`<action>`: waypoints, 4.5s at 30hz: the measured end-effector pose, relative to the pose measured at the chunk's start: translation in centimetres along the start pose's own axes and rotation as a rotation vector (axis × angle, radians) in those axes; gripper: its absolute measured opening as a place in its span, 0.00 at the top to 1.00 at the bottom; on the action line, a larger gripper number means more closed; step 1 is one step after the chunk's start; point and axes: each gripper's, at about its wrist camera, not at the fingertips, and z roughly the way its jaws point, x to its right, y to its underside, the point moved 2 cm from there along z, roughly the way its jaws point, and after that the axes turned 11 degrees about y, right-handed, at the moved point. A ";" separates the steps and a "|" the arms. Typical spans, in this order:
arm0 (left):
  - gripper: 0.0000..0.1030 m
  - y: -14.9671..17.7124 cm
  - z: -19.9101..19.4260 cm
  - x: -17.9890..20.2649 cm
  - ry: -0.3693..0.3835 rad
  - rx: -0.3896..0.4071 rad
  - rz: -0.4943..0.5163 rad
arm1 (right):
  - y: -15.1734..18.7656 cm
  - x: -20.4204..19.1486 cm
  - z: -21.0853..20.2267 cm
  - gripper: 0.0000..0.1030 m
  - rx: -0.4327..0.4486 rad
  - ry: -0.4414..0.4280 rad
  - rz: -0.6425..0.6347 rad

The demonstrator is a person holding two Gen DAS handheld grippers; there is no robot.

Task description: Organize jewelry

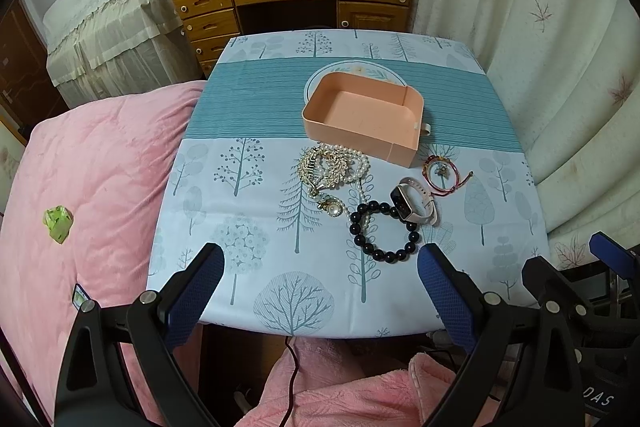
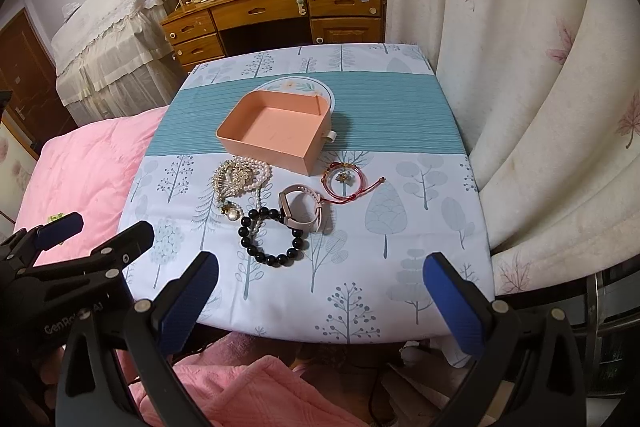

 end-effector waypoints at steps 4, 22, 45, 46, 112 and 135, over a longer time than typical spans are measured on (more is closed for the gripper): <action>0.07 0.0 0.0 0.0 0.001 0.001 0.001 | 0.1 0.0 -0.1 0.00 0.002 0.002 0.000; 0.07 0.4 0.0 0.6 -0.019 0.007 0.006 | 0.3 0.4 -0.5 0.00 0.021 0.001 -0.008; 0.07 -1.6 -0.4 -1.3 -0.041 -0.017 0.019 | -0.8 0.9 -0.9 0.00 0.222 -0.033 0.018; 0.07 -1.7 -0.3 -2.0 -0.038 -0.028 0.026 | -0.7 1.0 -0.7 0.01 0.245 -0.008 0.009; 0.99 -1.9 23.5 -4.0 0.312 -0.326 0.134 | 6.3 -10.4 17.1 0.72 0.045 -0.115 -0.223; 0.80 -3.1 23.8 -1.1 0.242 -0.292 0.134 | 6.1 -7.6 16.5 0.91 -0.042 -0.174 -0.058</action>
